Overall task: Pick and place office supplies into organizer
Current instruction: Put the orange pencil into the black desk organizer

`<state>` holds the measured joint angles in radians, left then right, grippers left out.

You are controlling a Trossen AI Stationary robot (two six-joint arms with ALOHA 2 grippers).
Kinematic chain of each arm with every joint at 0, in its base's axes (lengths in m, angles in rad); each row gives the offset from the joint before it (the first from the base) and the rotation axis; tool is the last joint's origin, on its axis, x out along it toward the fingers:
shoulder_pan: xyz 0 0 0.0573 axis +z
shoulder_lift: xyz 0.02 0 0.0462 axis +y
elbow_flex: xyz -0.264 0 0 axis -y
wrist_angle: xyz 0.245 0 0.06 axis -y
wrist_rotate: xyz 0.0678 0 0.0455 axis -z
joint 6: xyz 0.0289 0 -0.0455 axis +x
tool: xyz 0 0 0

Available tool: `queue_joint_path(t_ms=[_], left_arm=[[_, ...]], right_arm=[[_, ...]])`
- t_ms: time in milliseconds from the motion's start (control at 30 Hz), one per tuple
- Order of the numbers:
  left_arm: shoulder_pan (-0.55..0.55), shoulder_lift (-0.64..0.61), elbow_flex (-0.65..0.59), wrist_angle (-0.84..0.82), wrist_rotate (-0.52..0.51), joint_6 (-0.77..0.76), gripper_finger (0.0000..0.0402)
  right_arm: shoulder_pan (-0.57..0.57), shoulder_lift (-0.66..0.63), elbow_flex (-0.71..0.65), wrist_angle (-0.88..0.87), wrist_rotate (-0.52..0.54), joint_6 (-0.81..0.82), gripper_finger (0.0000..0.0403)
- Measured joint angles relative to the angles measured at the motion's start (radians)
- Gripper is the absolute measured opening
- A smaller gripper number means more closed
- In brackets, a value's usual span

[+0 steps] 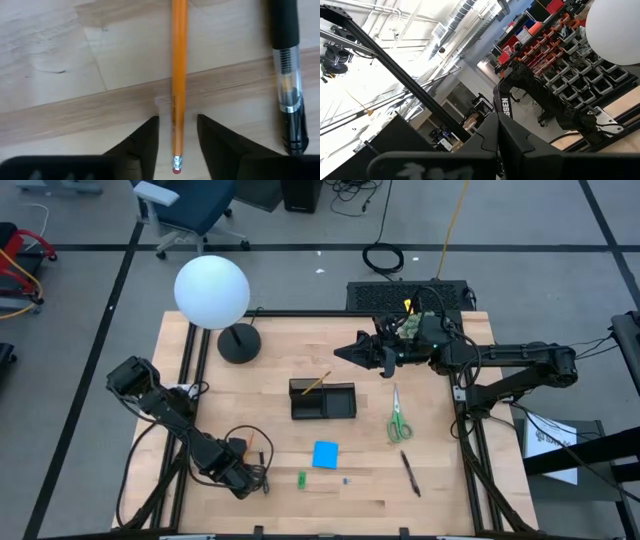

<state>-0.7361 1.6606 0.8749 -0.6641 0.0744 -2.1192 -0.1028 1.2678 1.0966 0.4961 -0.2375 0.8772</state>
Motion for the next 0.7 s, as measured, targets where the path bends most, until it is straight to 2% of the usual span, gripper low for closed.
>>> queue_joint_path(t_ms=[233, 367, 700], left_arm=[[0.000, 0.000, -0.001, -0.006, 0.005, 0.019, 0.0044], [0.000, 0.000, 0.000, -0.003, 0.003, 0.029, 0.0010], [0.000, 0.001, 0.000, 0.001, -0.001, 0.044, 0.0006]], right_arm=[[0.000, 0.000, 0.000, 0.000, 0.000, 0.000, 0.0000], [0.000, 0.000, 0.000, 0.000, 0.000, 0.000, 0.0000], [0.000, 0.000, 0.000, 0.000, 0.000, 0.000, 0.0000]])
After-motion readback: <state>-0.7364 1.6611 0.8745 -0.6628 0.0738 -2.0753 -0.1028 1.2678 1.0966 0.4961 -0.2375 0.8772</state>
